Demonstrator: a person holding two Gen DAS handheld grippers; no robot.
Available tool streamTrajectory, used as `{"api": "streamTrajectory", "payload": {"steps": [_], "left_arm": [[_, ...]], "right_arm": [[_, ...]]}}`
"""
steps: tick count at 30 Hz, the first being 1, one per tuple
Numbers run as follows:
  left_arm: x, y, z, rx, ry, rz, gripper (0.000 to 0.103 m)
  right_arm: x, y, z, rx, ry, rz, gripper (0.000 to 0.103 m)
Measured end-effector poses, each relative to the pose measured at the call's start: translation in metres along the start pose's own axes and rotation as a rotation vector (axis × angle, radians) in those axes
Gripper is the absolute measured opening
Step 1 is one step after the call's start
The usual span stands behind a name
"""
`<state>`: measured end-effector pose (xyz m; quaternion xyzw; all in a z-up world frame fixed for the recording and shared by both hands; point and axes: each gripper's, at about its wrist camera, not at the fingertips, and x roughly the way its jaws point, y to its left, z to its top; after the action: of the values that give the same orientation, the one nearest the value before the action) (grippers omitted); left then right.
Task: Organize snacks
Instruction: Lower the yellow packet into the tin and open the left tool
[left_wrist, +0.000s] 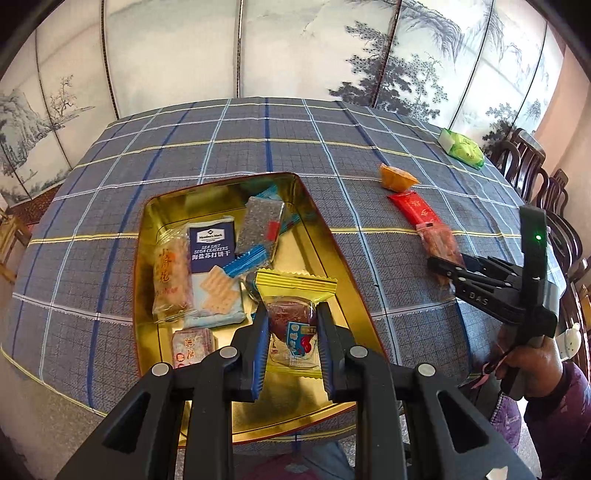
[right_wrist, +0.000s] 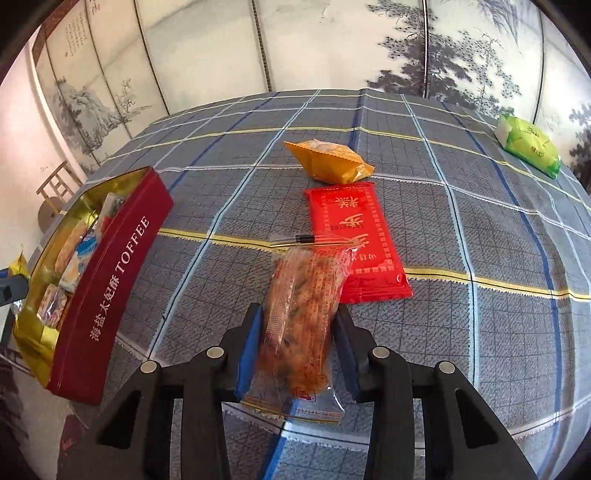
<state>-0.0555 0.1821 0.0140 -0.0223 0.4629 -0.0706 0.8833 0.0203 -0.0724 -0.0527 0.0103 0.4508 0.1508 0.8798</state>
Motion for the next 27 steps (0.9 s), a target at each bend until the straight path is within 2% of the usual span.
{"api": "streamTrajectory", "payload": {"steps": [3,6,9,13,17,20,27], "left_arm": [[-0.005,0.009,-0.004,-0.010,-0.011,0.018,0.021],[-0.006,0.015,-0.008,-0.020,-0.011,0.026,0.021],[-0.002,0.014,-0.012,-0.017,0.004,0.028,0.021],[0.006,0.007,-0.012,-0.001,0.022,-0.005,0.021],[0.017,-0.005,-0.004,0.031,0.036,-0.024,0.021],[0.027,-0.010,0.005,0.048,0.039,-0.013,0.021],[0.051,-0.010,0.016,0.020,0.067,-0.011,0.022]], "right_arm": [[-0.025,-0.021,-0.007,0.045,-0.055,0.018,0.040],[-0.053,-0.051,-0.005,0.085,-0.122,-0.029,0.040],[-0.062,-0.089,0.002,0.143,-0.144,-0.090,0.040],[-0.054,-0.123,0.009,0.161,-0.138,-0.170,0.040],[-0.042,-0.138,0.015,0.172,-0.136,-0.203,0.040],[-0.035,-0.144,0.015,0.191,-0.135,-0.198,0.040],[-0.027,-0.151,0.014,0.220,-0.137,-0.193,0.040]]}}
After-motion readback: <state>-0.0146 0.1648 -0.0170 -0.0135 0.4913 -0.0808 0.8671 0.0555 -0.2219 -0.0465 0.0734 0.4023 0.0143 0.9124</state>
